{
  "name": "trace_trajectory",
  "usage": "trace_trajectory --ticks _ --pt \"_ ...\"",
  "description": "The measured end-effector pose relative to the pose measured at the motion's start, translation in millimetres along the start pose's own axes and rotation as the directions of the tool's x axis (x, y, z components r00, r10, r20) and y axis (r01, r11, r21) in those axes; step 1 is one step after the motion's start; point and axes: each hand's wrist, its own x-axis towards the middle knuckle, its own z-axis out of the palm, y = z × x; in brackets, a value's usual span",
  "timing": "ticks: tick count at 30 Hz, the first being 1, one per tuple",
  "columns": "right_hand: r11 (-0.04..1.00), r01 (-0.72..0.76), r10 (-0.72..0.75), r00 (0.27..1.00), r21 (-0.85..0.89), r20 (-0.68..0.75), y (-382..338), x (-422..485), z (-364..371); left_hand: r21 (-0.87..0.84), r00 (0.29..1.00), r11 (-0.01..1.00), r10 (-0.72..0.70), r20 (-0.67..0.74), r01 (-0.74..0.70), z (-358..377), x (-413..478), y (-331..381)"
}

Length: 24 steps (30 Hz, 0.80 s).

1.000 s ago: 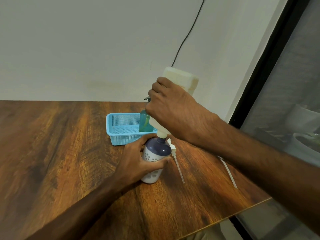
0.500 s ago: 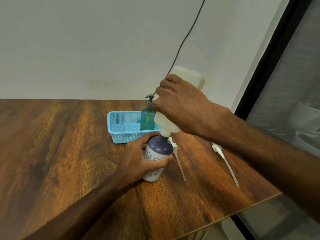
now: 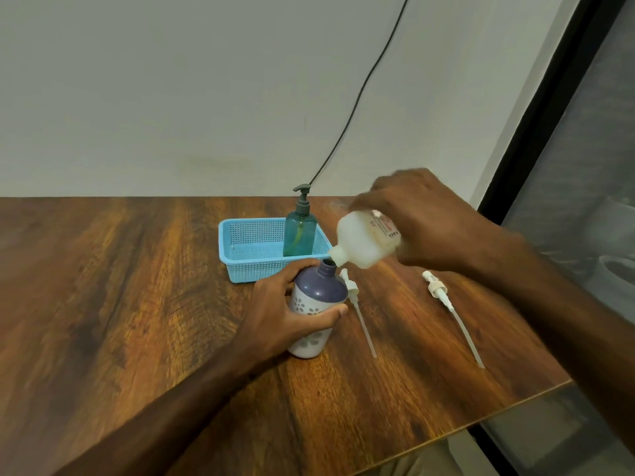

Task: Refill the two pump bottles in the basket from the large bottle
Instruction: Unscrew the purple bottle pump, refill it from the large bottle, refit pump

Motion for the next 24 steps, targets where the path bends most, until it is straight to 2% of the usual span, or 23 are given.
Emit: trace_trajectory --ticks 2,4,7,9,11,16,21,24 --pt "0.955 -0.134 0.131 0.991 0.265 0.03 13.5 -17.8 27.6 0.005 1.0 1.0 -0.011 0.0 0.011 -0.4 -0.4 -1.6" --pt "0.799 -0.313 0.282 0.949 0.513 0.139 18.6 -35.4 57.3 0.011 1.0 1.0 -0.015 0.002 0.015 -0.6 -1.1 -2.3" --pt "0.582 -0.473 0.424 0.871 0.662 0.249 20.9 -53.8 100.3 0.009 1.0 1.0 -0.012 0.005 0.012 -0.2 -1.3 0.3" --pt "0.434 -0.51 0.534 0.81 0.743 0.243 19.4 -62.3 119.3 -0.01 1.0 1.0 -0.017 0.005 0.017 0.4 -1.6 1.7" --pt "0.337 -0.513 0.649 0.734 0.789 0.2 17.1 -69.1 134.5 -0.024 1.0 0.999 -0.029 0.002 0.029 1.4 -2.4 1.4" --pt "0.212 -0.492 0.809 0.573 0.844 0.131 7.6 -73.2 160.5 -0.063 0.997 0.995 -0.071 0.003 0.071 3.2 -3.2 -2.4" --pt "0.164 -0.46 0.82 0.555 0.873 0.139 -2.4 -71.2 166.5 -0.088 0.996 0.992 -0.092 0.011 0.093 5.1 -2.4 -4.1" --pt "0.185 -0.478 0.859 0.503 0.859 0.094 -12.4 -79.1 163.0 -0.083 0.995 0.991 -0.104 0.011 0.105 6.1 -1.7 -7.6"
